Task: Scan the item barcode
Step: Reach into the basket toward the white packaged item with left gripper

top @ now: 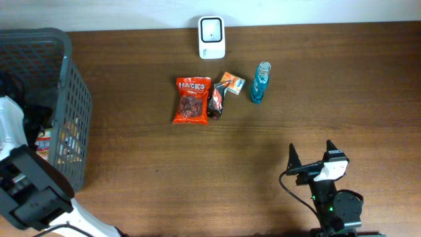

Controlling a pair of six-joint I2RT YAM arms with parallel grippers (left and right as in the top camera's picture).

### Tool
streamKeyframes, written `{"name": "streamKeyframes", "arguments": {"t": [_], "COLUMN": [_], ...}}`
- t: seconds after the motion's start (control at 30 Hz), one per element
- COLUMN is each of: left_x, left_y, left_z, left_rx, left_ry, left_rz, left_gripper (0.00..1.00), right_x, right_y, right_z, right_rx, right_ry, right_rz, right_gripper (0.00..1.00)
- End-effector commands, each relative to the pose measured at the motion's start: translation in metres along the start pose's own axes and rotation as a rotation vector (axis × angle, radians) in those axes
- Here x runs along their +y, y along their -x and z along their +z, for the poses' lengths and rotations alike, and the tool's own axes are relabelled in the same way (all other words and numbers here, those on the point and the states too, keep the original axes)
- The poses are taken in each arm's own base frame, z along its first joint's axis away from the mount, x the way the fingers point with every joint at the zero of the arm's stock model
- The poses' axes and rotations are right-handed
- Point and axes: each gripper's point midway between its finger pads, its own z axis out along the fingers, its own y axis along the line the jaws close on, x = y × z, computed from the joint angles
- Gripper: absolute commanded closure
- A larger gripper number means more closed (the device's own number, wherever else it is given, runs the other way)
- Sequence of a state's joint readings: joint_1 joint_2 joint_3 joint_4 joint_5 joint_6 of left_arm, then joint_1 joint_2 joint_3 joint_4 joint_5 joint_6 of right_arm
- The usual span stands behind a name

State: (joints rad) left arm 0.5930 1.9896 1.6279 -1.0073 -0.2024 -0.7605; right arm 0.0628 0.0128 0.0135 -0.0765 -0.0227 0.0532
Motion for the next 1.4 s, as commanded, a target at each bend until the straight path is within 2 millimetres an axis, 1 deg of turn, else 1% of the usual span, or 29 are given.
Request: {"name": "streamKeyframes", "arguments": {"t": [0.0, 0.17, 0.23, 0.33, 0.43, 0.5, 0.53, 0.57, 0.6, 0.67, 0.73, 0.8, 0.9, 0.93, 0.97, 1.0, 1.03, 1.07, 1.1, 1.2, 1.3, 1.37], "left_x": [-0.003, -0.004, 0.001, 0.007, 0.014, 0.019, 0.02, 0.02, 0.021, 0.022, 0.021, 0.017, 0.011, 0.011, 0.011, 0.012, 0.014, 0.017, 0.019, 0.023, 0.025, 0.028], "left_y": [-0.003, -0.008, -0.013, -0.022, -0.026, -0.031, -0.032, -0.032, -0.033, -0.034, -0.032, -0.021, 0.0, 0.002, 0.003, 0.004, 0.004, 0.001, -0.002, -0.014, -0.026, -0.035], "left_z": [0.015, 0.035, 0.042, 0.048, 0.049, 0.049, 0.049, 0.049, 0.049, 0.047, 0.04, 0.019, -0.028, -0.035, -0.041, -0.042, -0.041, -0.036, -0.028, -0.003, 0.029, 0.045], "left_rx": [-0.016, -0.039, -0.032, -0.012, 0.003, 0.019, 0.024, 0.028, 0.031, 0.038, 0.034, 0.001, -0.096, -0.11, -0.122, -0.126, -0.127, -0.118, -0.1, -0.046, 0.022, 0.061], "left_ry": [-0.022, -0.042, -0.027, -0.007, 0.022, 0.039, 0.043, 0.044, 0.046, 0.05, 0.042, 0.015, -0.068, -0.08, -0.088, -0.087, -0.075, -0.056, -0.041, 0.005, 0.063, 0.096], "left_rz": [-0.014, -0.019, -0.016, -0.01, -0.004, 0.02, 0.037, 0.069, 0.098, 0.125, 0.124, 0.114, 0.086, 0.082, 0.079, 0.078, 0.079, 0.082, 0.087, 0.102, 0.122, 0.134], "left_gripper": [0.14, 0.13, 0.16, 0.39, 0.58, 0.66, 0.73, 0.85, 0.99, 1.0, 1.0, 1.0, 1.0, 0.82, 0.53, 0.18, 0.08, 0.03, 0.01, 0.01, 0.01, 0.01], "right_x": [0.0, 0.0, 0.0, 0.0, 0.0, 0.0, 0.0, 0.0, 0.0, 0.0, 0.0, 0.0, 0.0, 0.0, 0.0, 0.0, 0.0, 0.0, 0.0, 0.0, 0.0, 0.0], "right_y": [-0.003, -0.004, -0.003, -0.003, -0.003, -0.003, -0.004, -0.003, -0.004, -0.004, -0.003, -0.003, -0.003, -0.003, -0.003, -0.003, -0.003, -0.003, -0.004, -0.003, -0.004, -0.003], "right_z": [0.0, 0.0, 0.0, 0.0, 0.0, 0.0, 0.0, 0.0, 0.0, 0.0, 0.0, 0.0, 0.0, 0.0, 0.0, 0.0, 0.0, 0.0, 0.0, 0.0, 0.0, 0.0], "right_rx": [0.006, 0.006, 0.006, 0.006, 0.006, 0.006, 0.006, 0.006, 0.006, 0.006, 0.006, 0.006, 0.006, 0.006, 0.006, 0.006, 0.006, 0.006, 0.006, 0.006, 0.006, 0.006], "right_ry": [-0.002, -0.002, -0.002, -0.002, -0.002, -0.002, -0.002, -0.002, -0.002, -0.002, -0.002, -0.002, -0.002, -0.002, -0.002, -0.002, -0.002, -0.002, -0.002, -0.002, -0.002, -0.002], "right_rz": [0.003, 0.003, 0.003, 0.003, 0.003, 0.003, 0.003, 0.003, 0.003, 0.003, 0.003, 0.003, 0.003, 0.003, 0.003, 0.003, 0.003, 0.003, 0.003, 0.003, 0.003, 0.003], "right_gripper": [0.01, 0.02, 0.02, 0.02, 0.02, 0.02, 0.02, 0.02, 0.02, 0.02, 0.02, 0.02, 0.02, 0.02, 0.02, 0.02, 0.02, 0.02, 0.02, 0.02, 0.02, 0.02]}}
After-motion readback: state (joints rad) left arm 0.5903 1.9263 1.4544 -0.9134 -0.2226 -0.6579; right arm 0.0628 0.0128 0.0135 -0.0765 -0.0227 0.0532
